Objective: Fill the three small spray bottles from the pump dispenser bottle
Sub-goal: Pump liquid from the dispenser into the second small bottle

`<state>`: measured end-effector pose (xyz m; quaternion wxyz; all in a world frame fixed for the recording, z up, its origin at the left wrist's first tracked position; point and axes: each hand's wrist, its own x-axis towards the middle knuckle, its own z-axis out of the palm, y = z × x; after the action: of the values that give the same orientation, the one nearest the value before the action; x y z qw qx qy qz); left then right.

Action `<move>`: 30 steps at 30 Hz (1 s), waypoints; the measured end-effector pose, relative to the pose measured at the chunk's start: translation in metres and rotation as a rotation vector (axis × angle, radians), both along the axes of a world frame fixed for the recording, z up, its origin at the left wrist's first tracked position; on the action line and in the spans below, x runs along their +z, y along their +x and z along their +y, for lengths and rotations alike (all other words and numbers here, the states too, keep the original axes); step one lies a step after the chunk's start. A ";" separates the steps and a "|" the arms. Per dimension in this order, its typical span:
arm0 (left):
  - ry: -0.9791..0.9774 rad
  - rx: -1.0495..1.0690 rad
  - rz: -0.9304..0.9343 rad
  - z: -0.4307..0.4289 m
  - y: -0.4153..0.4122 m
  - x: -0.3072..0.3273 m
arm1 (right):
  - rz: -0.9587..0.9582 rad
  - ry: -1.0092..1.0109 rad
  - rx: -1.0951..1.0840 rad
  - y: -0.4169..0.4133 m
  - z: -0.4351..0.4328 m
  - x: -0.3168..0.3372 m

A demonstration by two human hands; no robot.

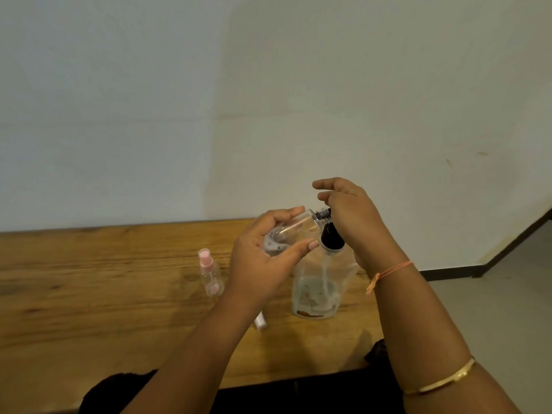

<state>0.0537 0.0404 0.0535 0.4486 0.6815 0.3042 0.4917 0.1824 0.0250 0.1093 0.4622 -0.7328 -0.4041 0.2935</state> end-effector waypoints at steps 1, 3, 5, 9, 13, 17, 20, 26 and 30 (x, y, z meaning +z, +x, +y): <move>-0.007 -0.001 0.001 0.000 0.000 -0.001 | -0.003 -0.005 -0.001 0.000 0.001 -0.002; -0.034 -0.005 0.009 0.002 0.001 -0.003 | 0.002 -0.020 -0.001 0.001 0.003 -0.005; -0.056 -0.011 0.005 0.003 0.002 -0.005 | 0.002 -0.023 0.020 0.003 0.006 -0.006; -0.048 -0.011 0.004 0.002 0.002 -0.005 | 0.006 0.001 0.006 0.002 0.004 -0.009; -0.002 -0.001 -0.009 0.002 0.001 -0.001 | 0.028 0.052 0.000 0.001 0.004 -0.004; 0.026 -0.001 -0.005 0.002 0.001 0.000 | 0.013 0.033 0.017 0.003 0.005 -0.001; 0.004 0.004 0.018 0.003 0.002 -0.003 | 0.034 0.032 -0.001 0.002 0.005 -0.005; -0.010 -0.006 0.018 0.005 0.002 -0.009 | 0.034 0.035 -0.015 0.000 0.005 -0.011; 0.036 0.002 0.003 0.004 0.001 -0.004 | 0.036 0.073 -0.019 0.001 0.003 -0.006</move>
<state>0.0551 0.0443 0.0498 0.4354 0.6898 0.2967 0.4965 0.1831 0.0277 0.1029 0.4986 -0.7138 -0.3991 0.2875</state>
